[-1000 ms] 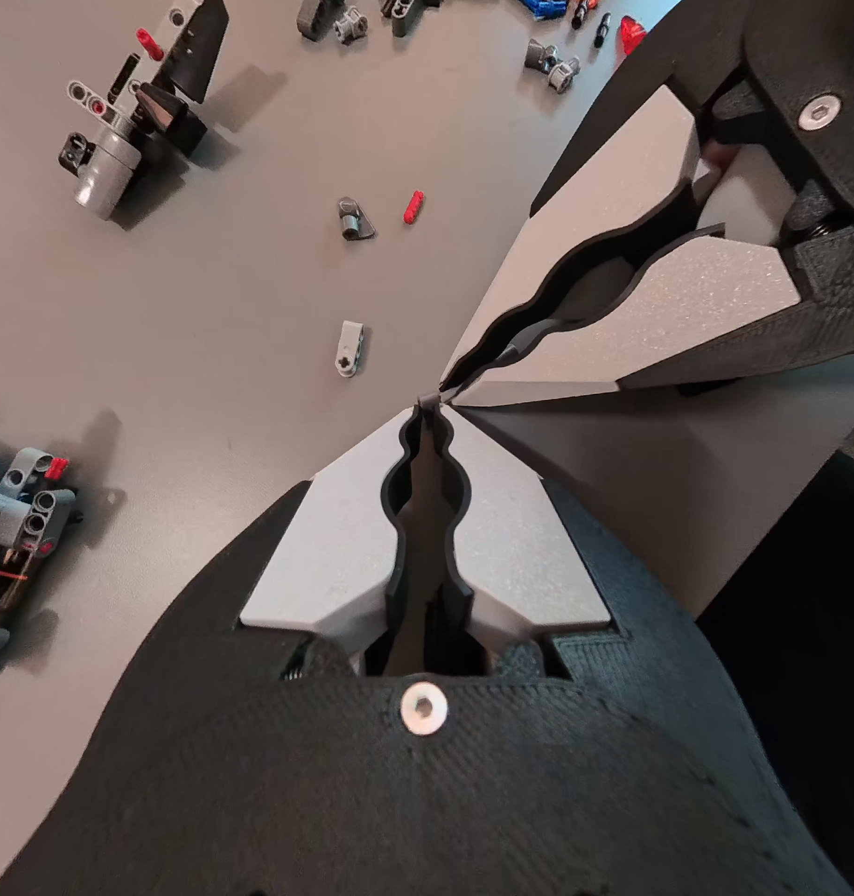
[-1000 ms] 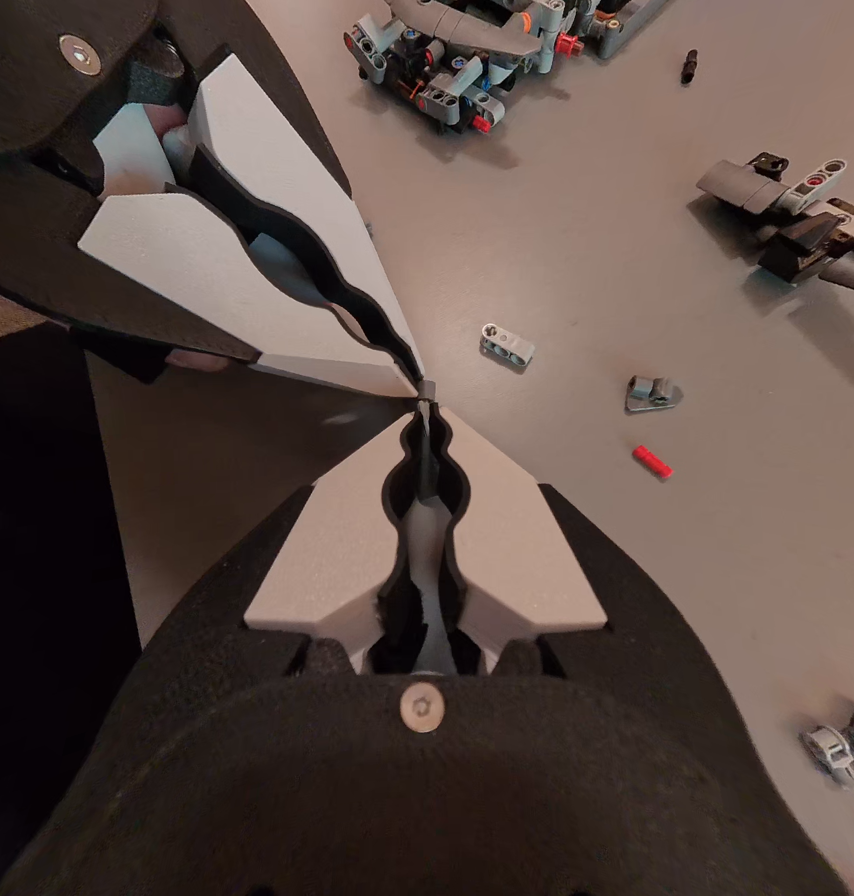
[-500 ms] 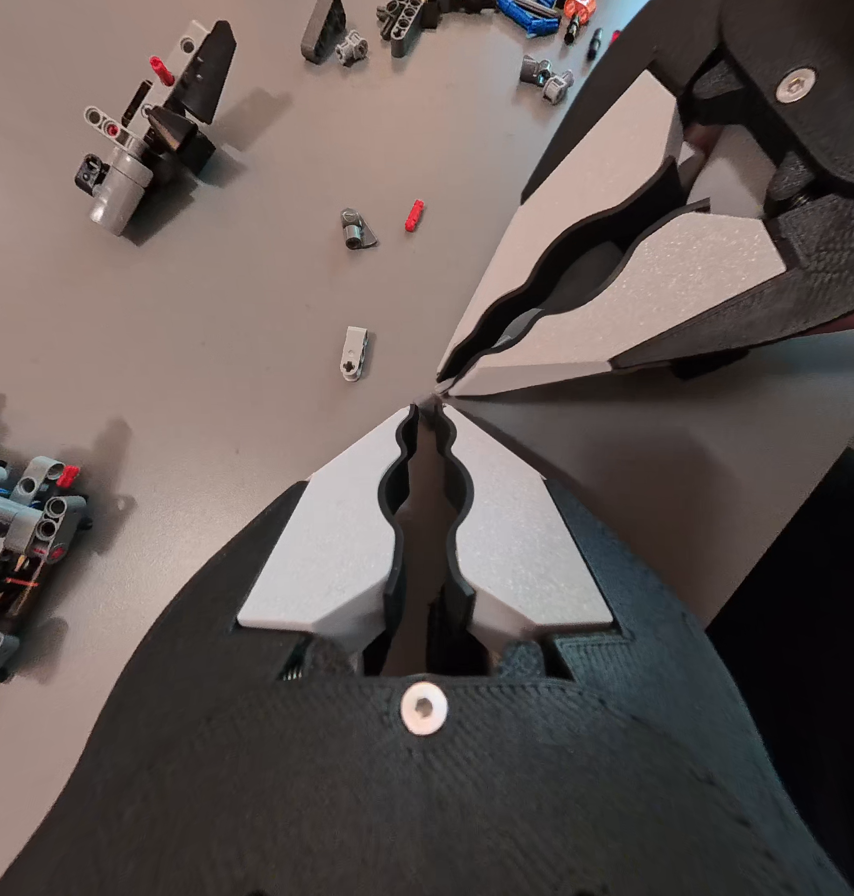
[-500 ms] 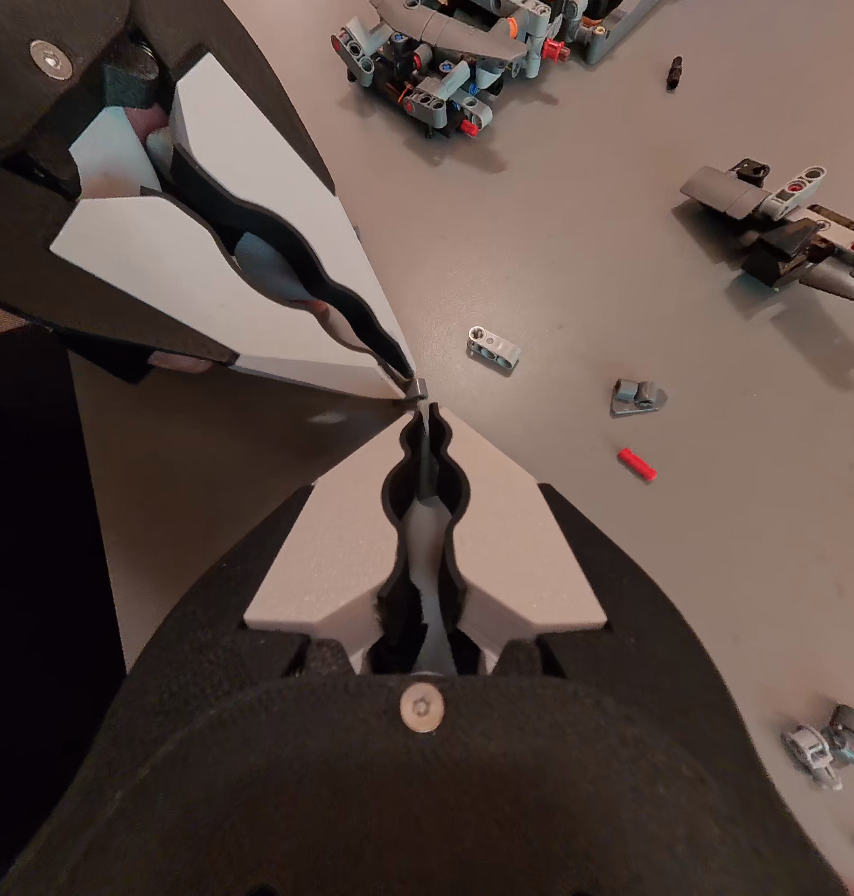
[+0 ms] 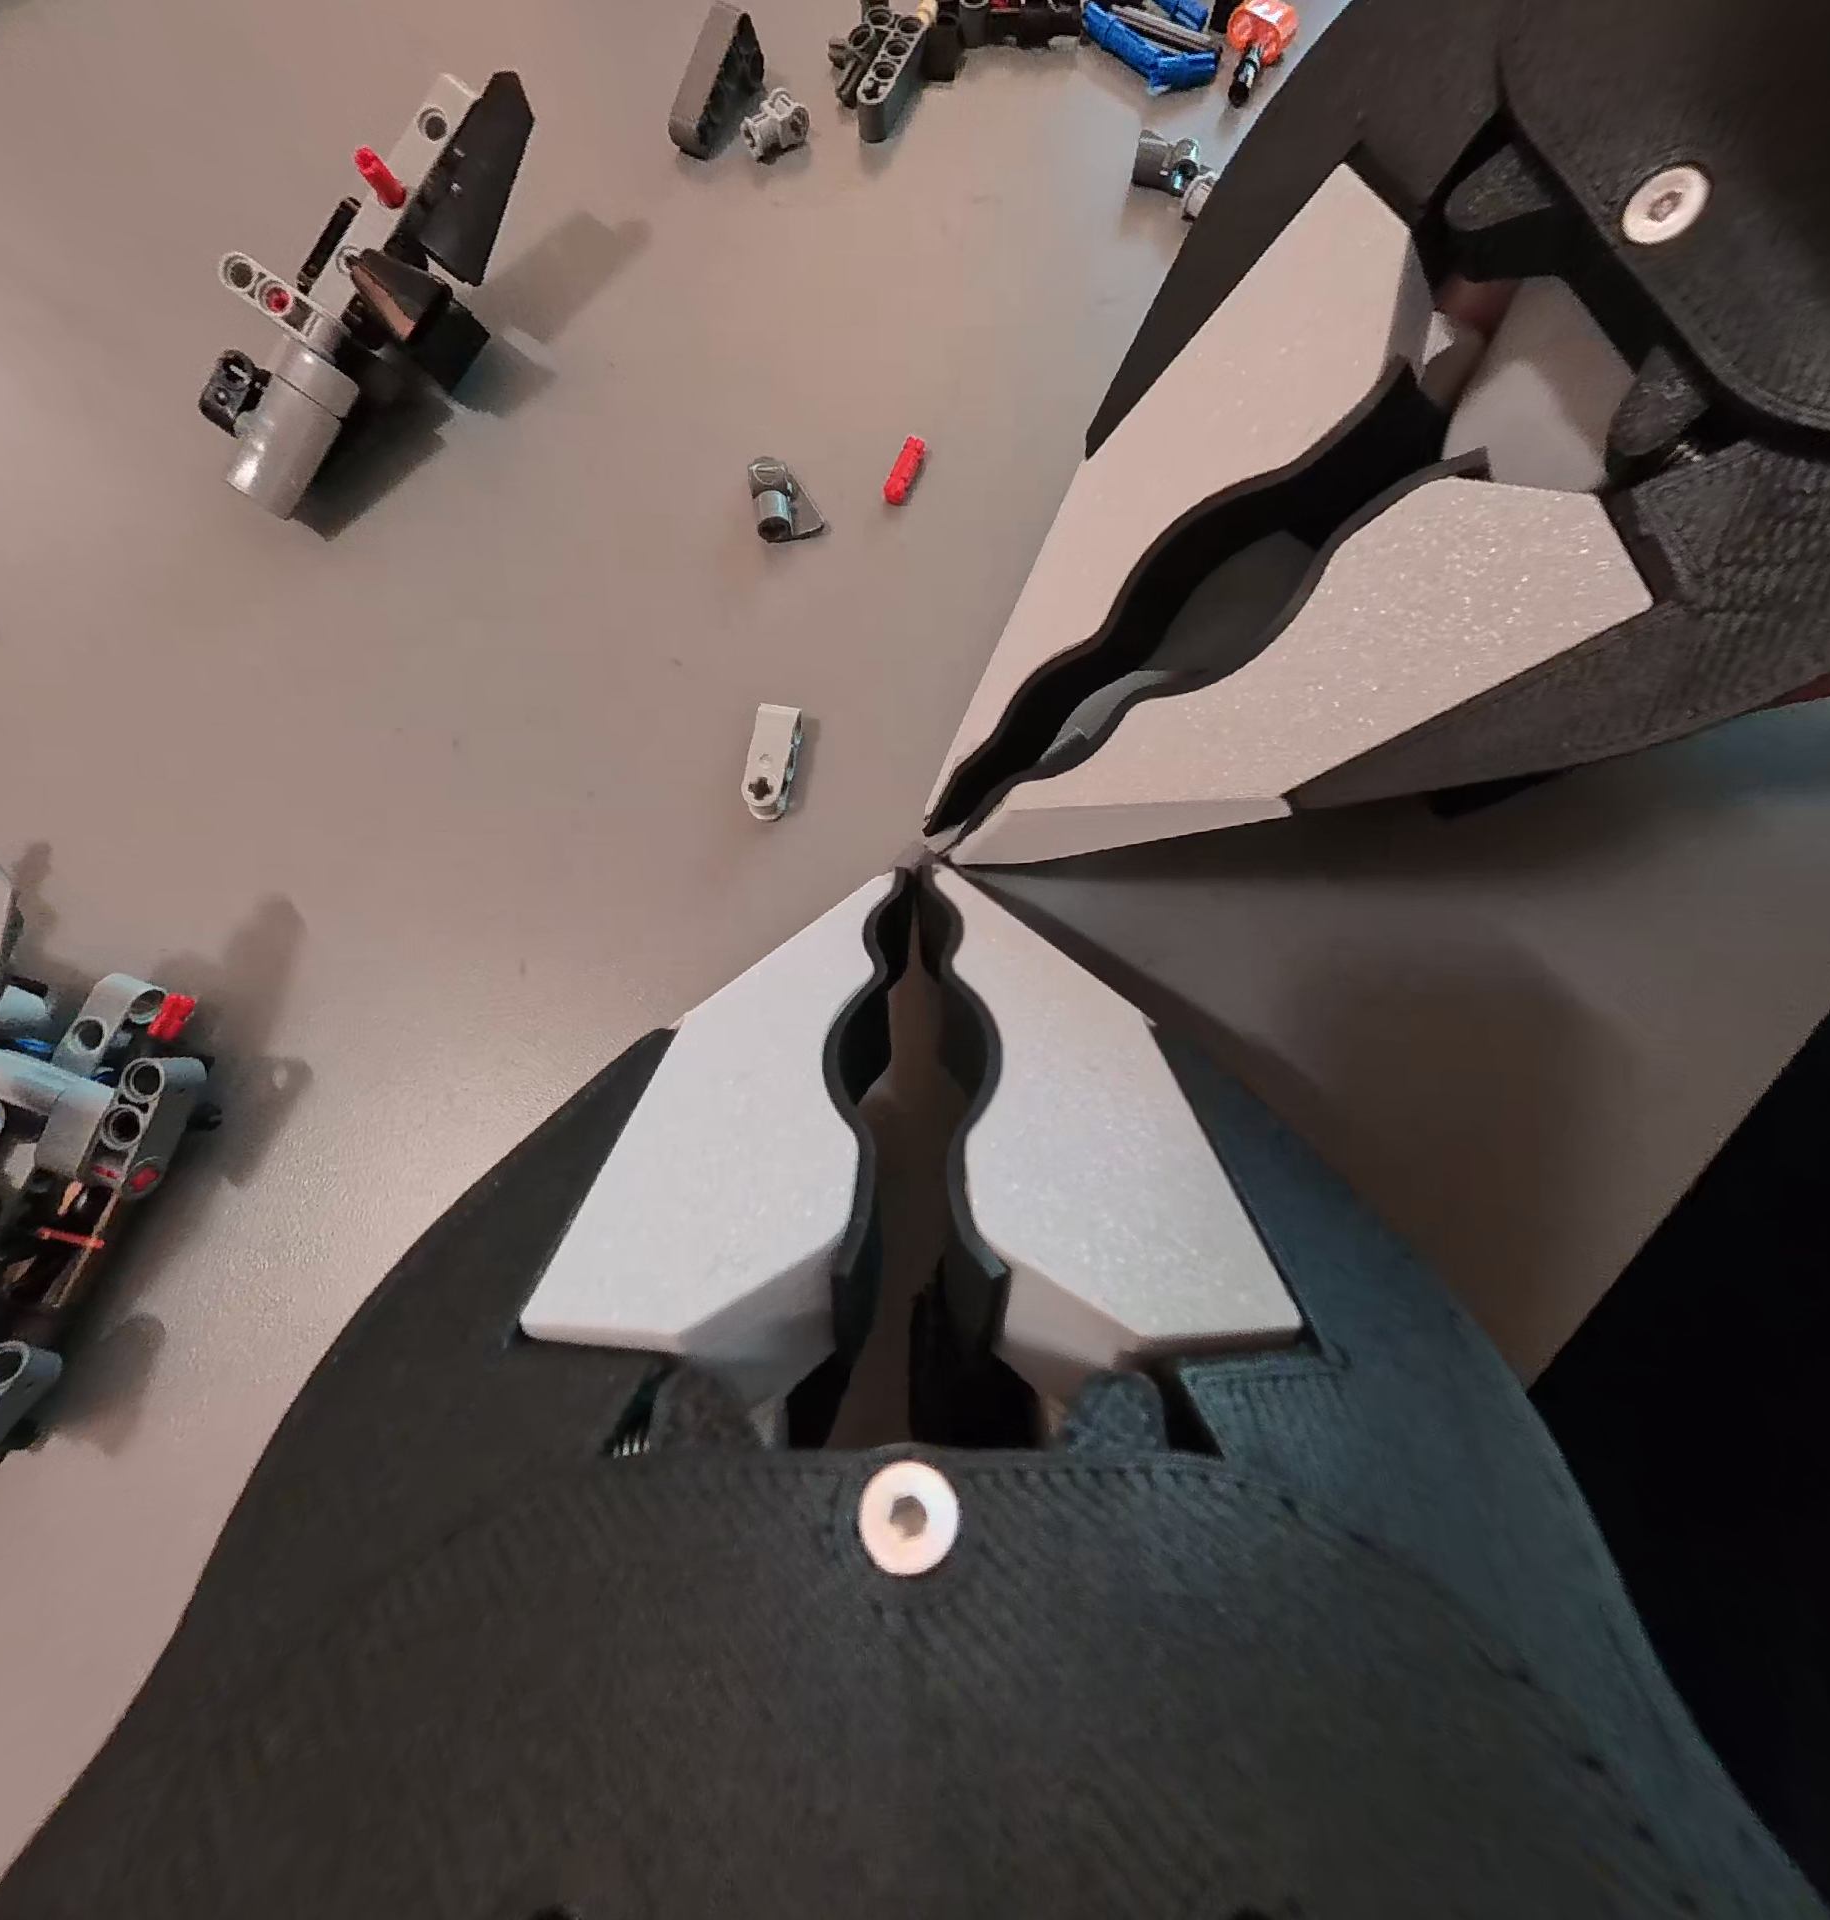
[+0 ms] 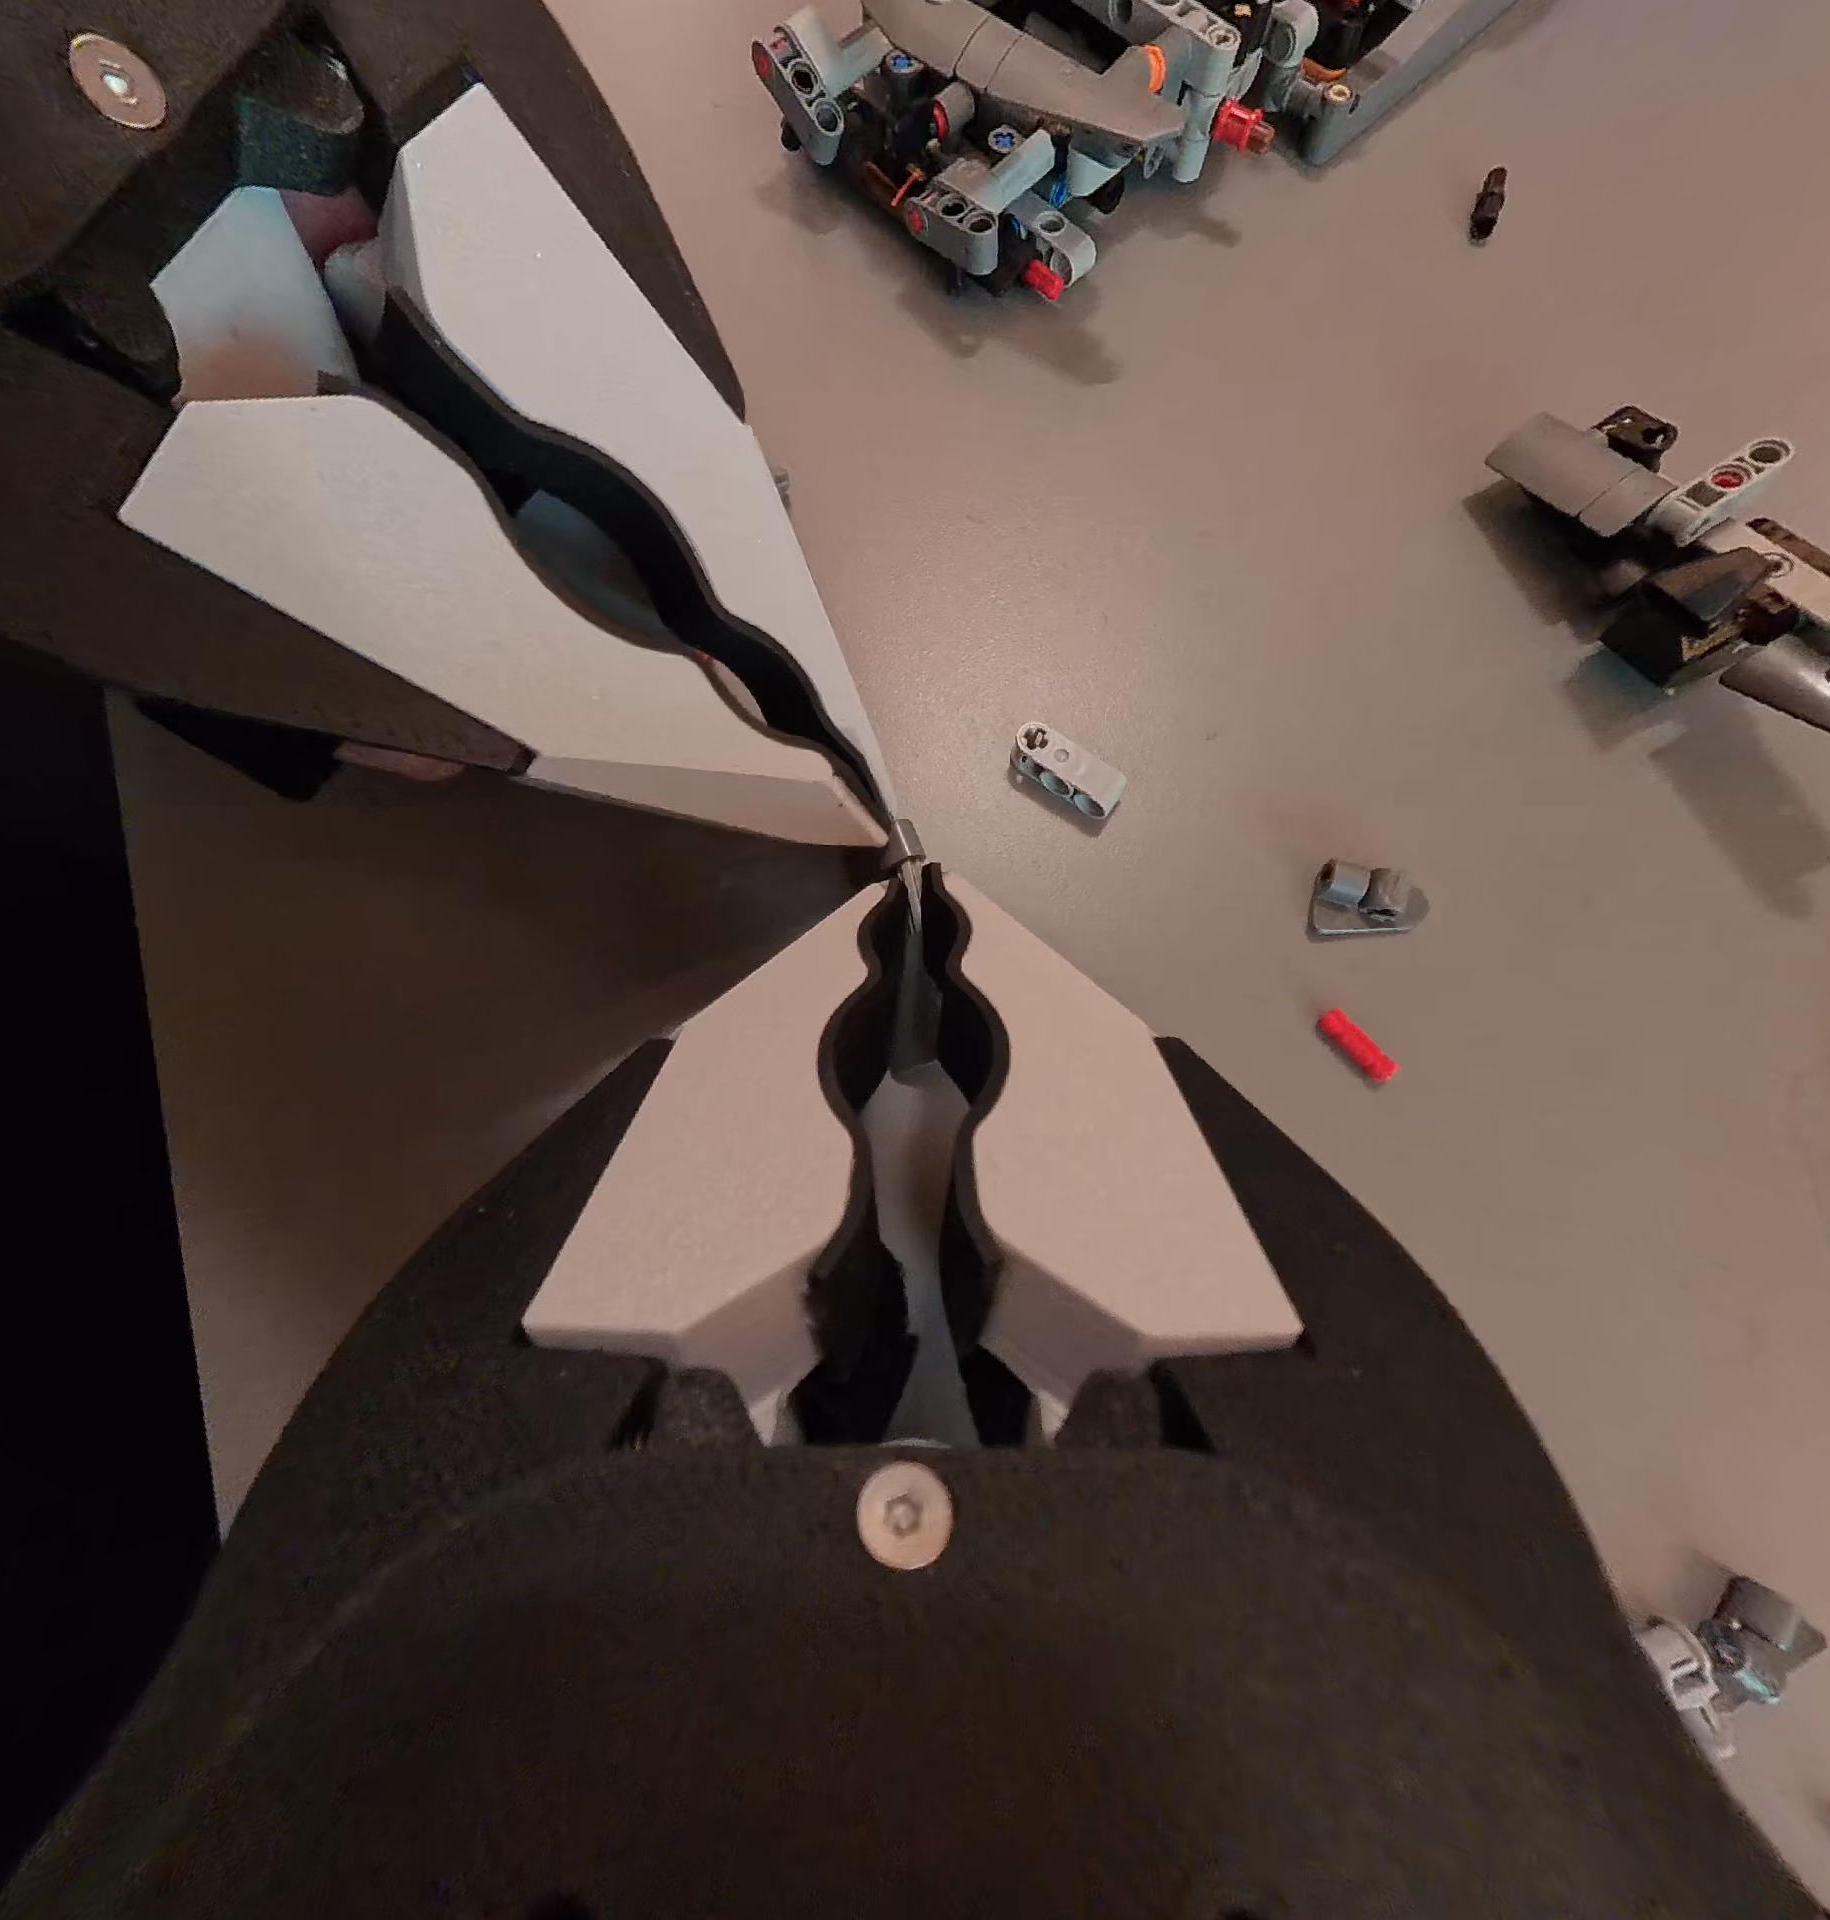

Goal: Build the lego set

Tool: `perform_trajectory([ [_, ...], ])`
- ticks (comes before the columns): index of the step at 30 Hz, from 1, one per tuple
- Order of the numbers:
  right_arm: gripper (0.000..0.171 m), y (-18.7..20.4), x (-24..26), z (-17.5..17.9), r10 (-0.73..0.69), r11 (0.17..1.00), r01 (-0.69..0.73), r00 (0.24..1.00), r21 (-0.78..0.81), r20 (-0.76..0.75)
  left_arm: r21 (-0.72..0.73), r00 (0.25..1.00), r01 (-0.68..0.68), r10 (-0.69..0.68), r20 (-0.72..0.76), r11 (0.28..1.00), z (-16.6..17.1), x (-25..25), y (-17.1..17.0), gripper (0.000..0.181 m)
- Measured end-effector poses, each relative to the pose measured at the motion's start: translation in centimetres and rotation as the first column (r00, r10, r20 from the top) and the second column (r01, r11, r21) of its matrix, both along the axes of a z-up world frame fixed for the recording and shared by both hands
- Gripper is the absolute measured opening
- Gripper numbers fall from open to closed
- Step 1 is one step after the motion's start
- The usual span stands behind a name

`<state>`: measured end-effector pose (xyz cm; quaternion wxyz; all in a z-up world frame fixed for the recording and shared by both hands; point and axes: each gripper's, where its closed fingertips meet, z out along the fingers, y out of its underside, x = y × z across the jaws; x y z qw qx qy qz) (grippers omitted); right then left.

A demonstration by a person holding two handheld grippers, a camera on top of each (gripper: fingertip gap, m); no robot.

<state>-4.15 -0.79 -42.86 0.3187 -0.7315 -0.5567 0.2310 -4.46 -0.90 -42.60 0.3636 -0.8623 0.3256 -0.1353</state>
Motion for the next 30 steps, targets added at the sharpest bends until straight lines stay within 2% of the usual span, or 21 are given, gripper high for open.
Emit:
perform_trajectory([
  [24, 0.000, -0.26, -0.07, 0.06, 0.184, 0.983, -0.184, 0.983, 0.019, -0.010, -0.017, 0.993, 0.111, -0.110, 0.033, 0.994, 0.09, 0.26, 0.06, 0.000],
  [30, 0.000, -0.21, -0.14, 0.07, 0.183, 0.983, -0.183, 0.983, 0.010, -0.016, -0.004, 0.996, 0.087, -0.087, 0.033, 0.996, 0.15, 0.29, 0.35, 0.000],
])
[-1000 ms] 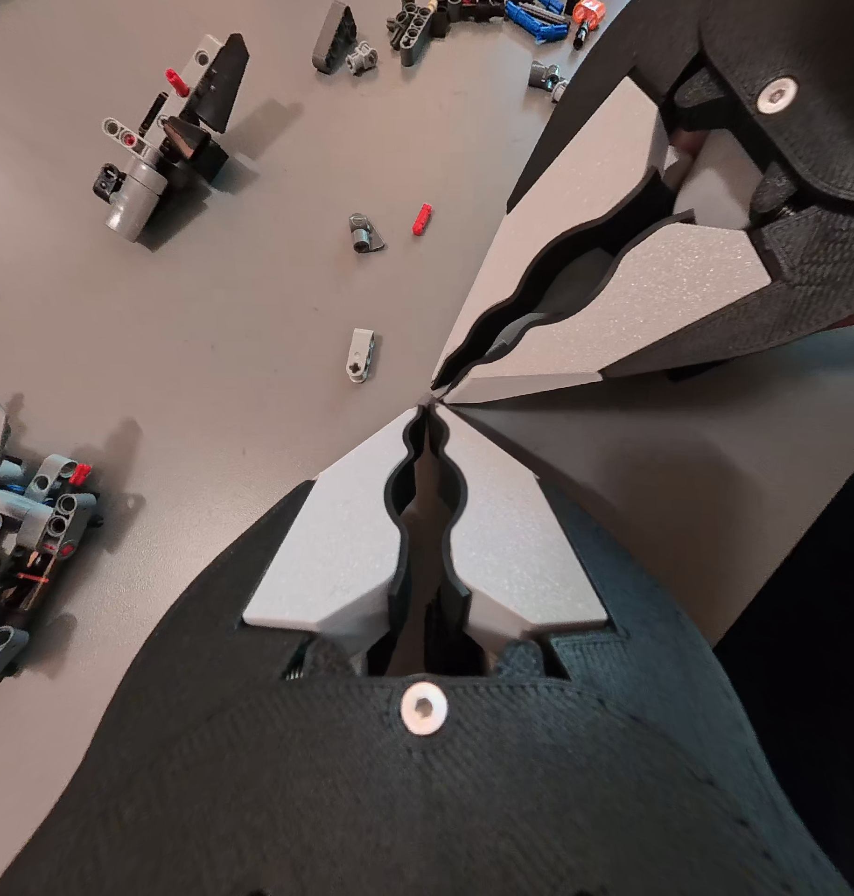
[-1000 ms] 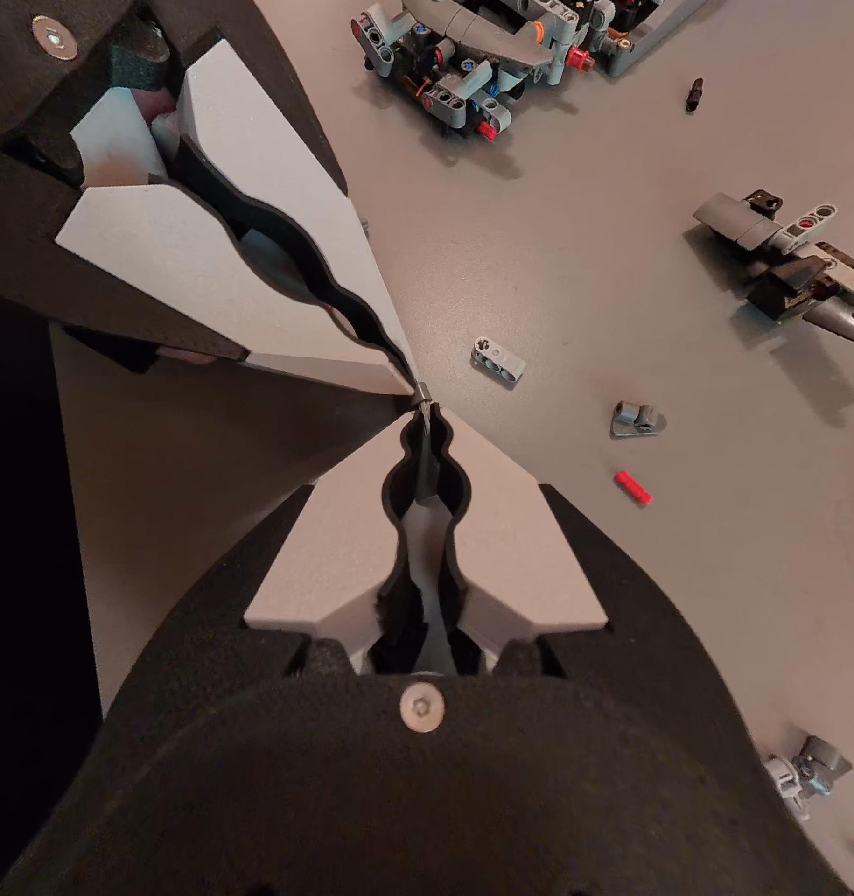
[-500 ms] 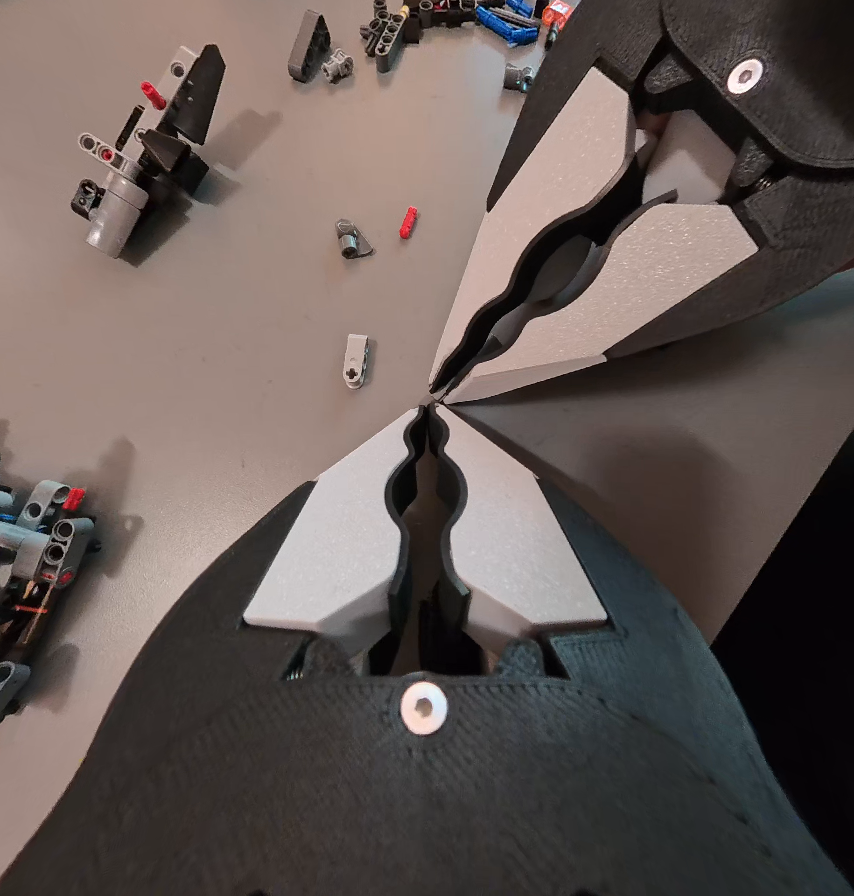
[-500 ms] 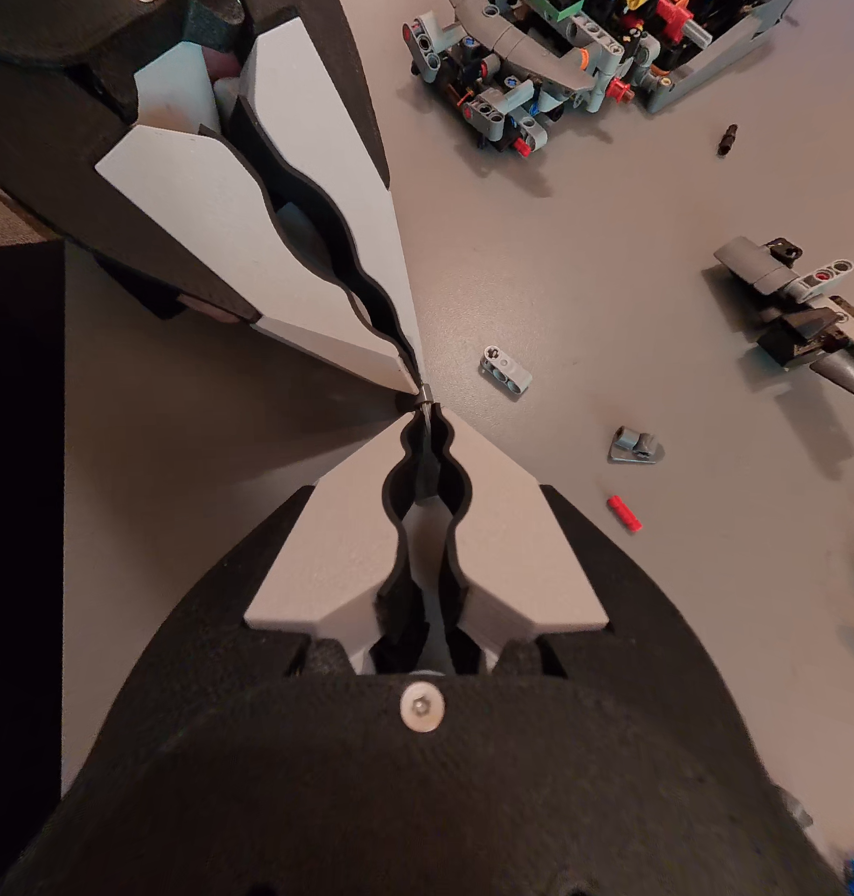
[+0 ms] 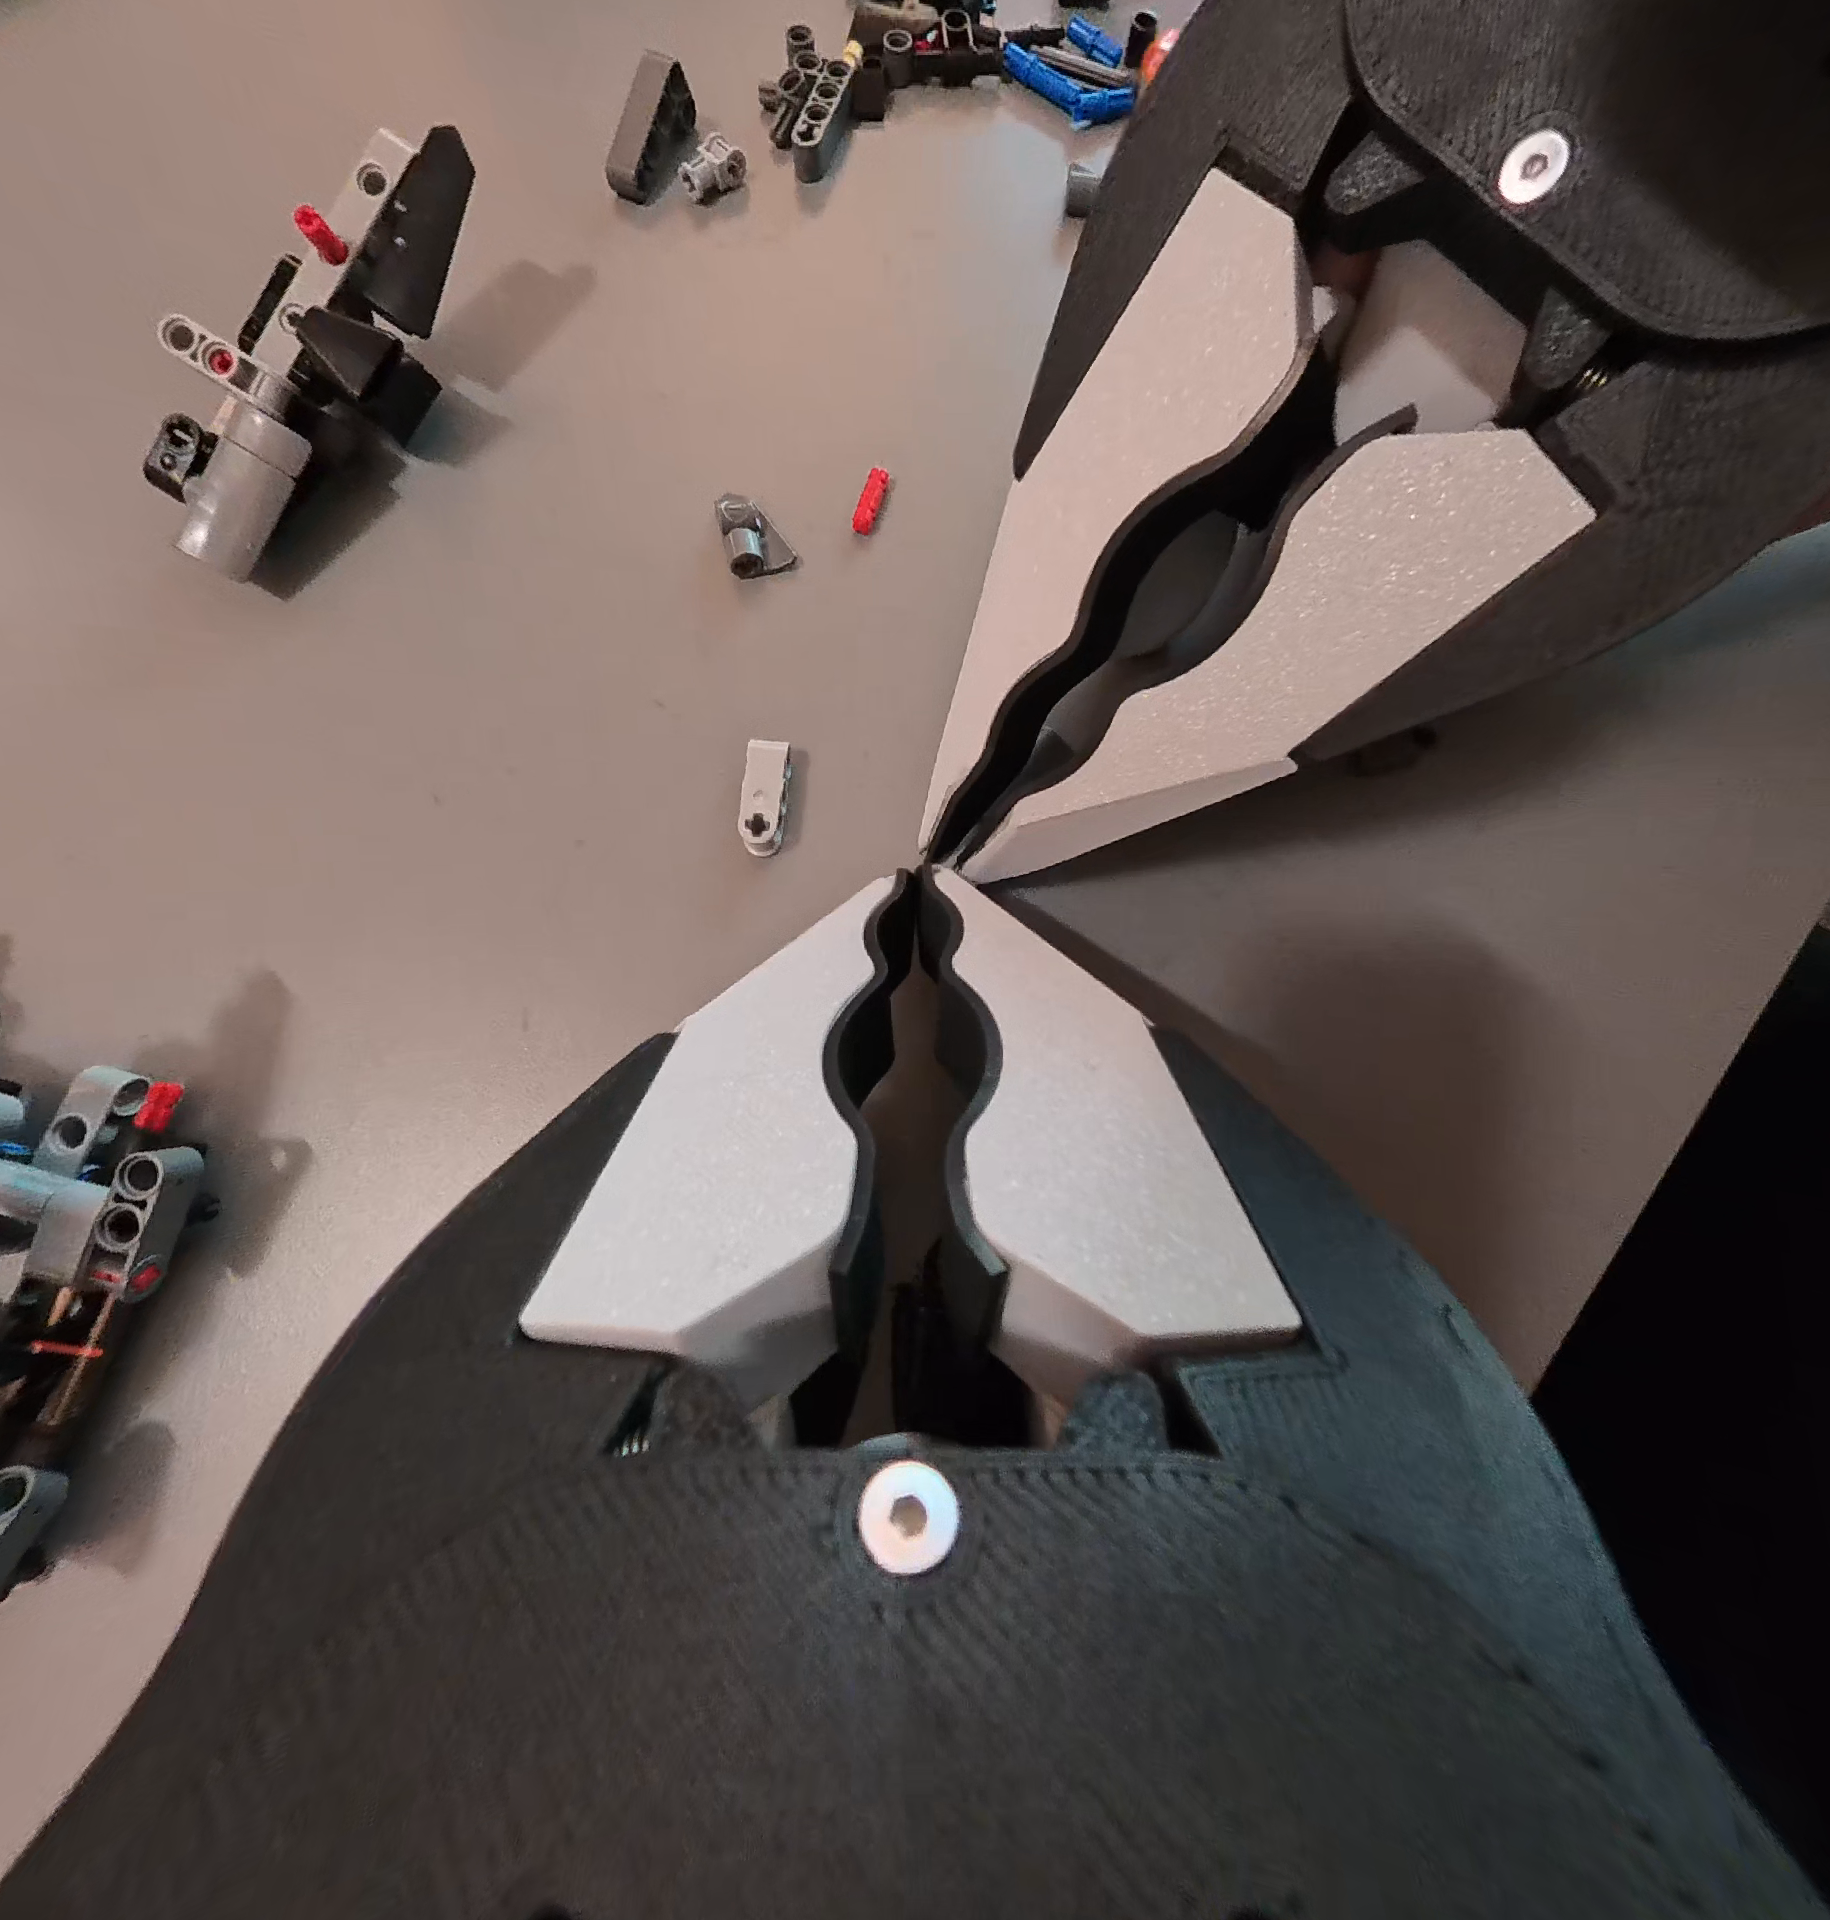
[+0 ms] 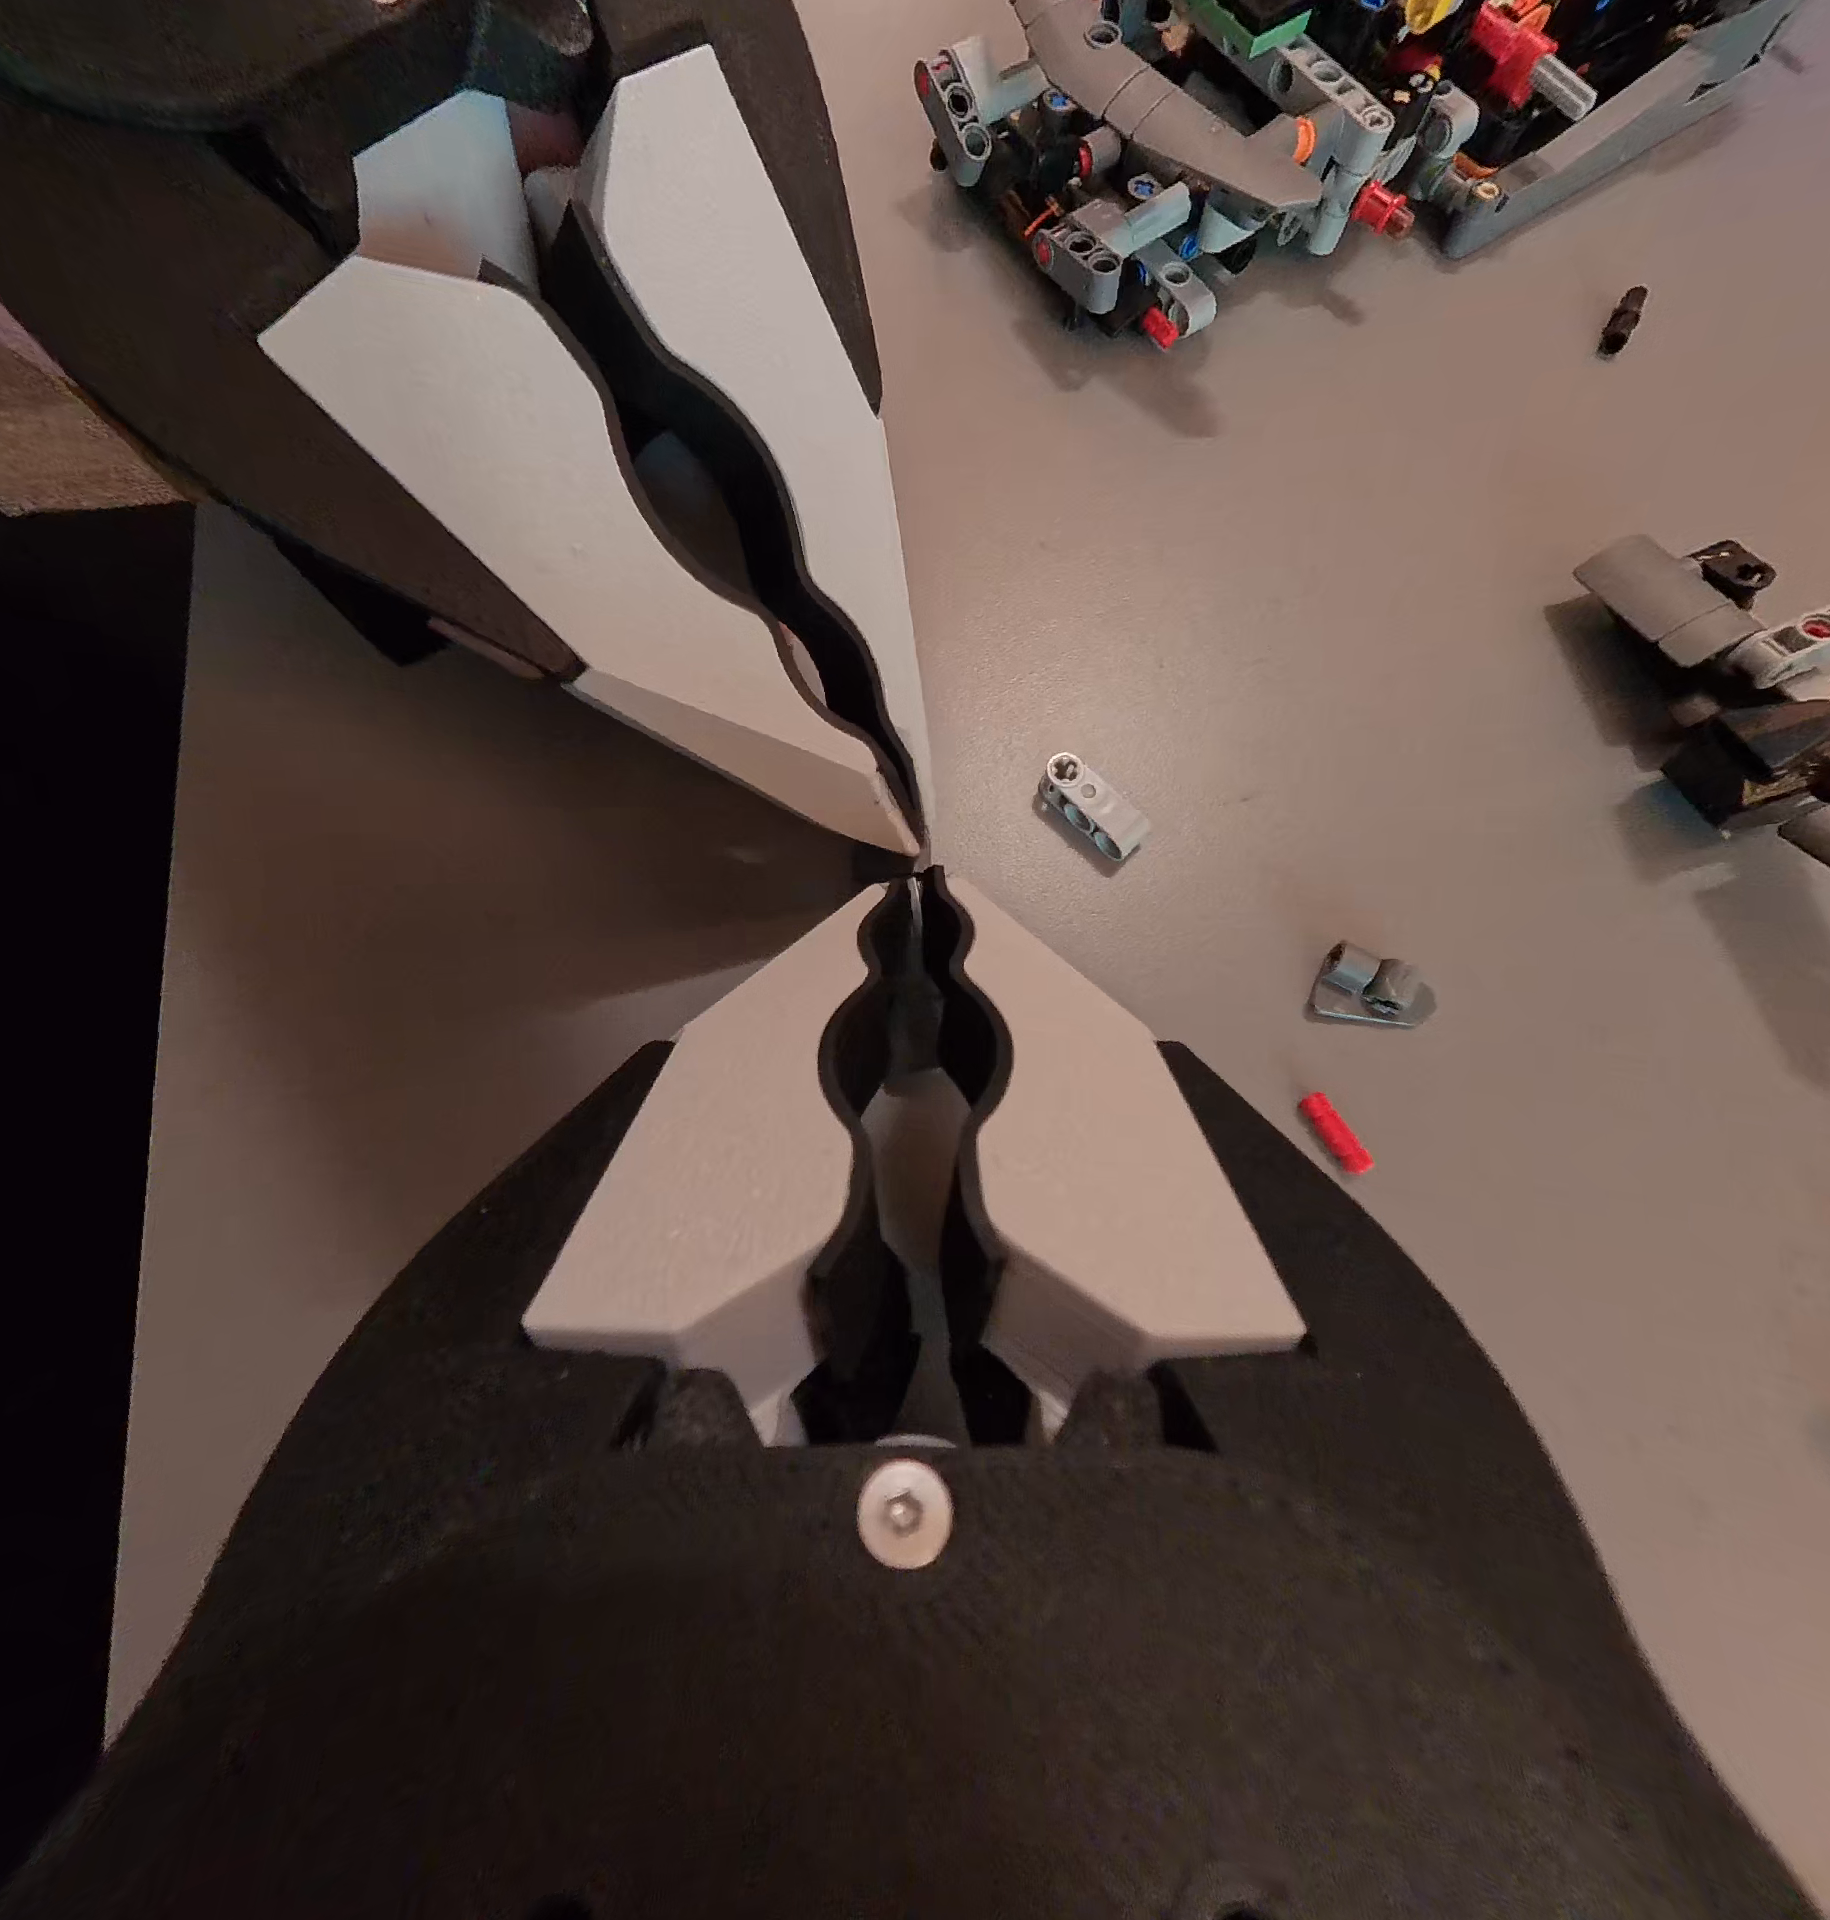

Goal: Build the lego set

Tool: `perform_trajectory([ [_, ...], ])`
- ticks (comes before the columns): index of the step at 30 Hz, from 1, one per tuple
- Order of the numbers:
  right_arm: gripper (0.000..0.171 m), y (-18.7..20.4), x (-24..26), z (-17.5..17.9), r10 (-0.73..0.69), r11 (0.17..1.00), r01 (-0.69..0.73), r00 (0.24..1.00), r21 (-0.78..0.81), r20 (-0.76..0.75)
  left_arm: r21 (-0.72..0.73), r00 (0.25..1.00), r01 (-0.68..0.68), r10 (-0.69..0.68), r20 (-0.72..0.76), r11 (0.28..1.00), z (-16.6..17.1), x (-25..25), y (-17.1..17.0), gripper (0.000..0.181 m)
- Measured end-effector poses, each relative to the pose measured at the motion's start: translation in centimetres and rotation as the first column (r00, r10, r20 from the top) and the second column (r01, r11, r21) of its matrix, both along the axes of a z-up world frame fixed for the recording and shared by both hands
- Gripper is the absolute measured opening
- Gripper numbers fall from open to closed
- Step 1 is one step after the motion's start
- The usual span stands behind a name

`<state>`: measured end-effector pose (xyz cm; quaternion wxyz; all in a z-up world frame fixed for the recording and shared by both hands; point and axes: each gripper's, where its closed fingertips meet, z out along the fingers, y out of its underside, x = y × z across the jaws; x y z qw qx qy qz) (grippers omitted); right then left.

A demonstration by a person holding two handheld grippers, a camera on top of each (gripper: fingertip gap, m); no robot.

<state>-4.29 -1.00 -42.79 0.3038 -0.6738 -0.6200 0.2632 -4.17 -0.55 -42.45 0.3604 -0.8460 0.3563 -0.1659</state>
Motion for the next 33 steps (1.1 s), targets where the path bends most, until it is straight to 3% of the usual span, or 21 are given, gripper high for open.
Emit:
perform_trajectory([
  [8, 0.000, 0.2, 0.0, 0.0, -0.029, 0.999, 0.029, 1.000, 0.044, 0.001, 0.003, 0.998, -0.058, 0.058, 0.030, 0.998, 0.1, -0.1, 0.0, 0.000],
  [18, 0.000, 0.5, -0.2, -0.1, -0.065, 0.995, 0.065, 0.998, 0.075, 0.001, 0.061, 0.991, -0.125, 0.128, -0.038, 0.990, -0.1, -0.3, 0.4, 0.000],
  [23, 0.000, 0.8, -0.2, 0.0, -0.074, 0.996, 0.074, 0.997, 0.053, -0.002, 0.064, 0.994, -0.104, 0.106, -0.032, 0.993, 0.0, -0.5, 0.5, 0.000],
  [27, 0.019, 1.2, -0.1, 0.4, -0.089, 0.995, 0.089, 0.996, 0.051, -0.015, 0.118, 0.993, -0.103, 0.109, -0.048, 0.988, 0.4, -1.3, 0.8, 0.000],
  [33, 0.019, 0.8, 0.6, 1.0, -0.058, 0.998, 0.058, 0.998, 0.006, -0.009, 0.108, 0.994, -0.108, 0.110, -0.010, 0.988, 0.7, -2.5, 0.6, 0.005],
])
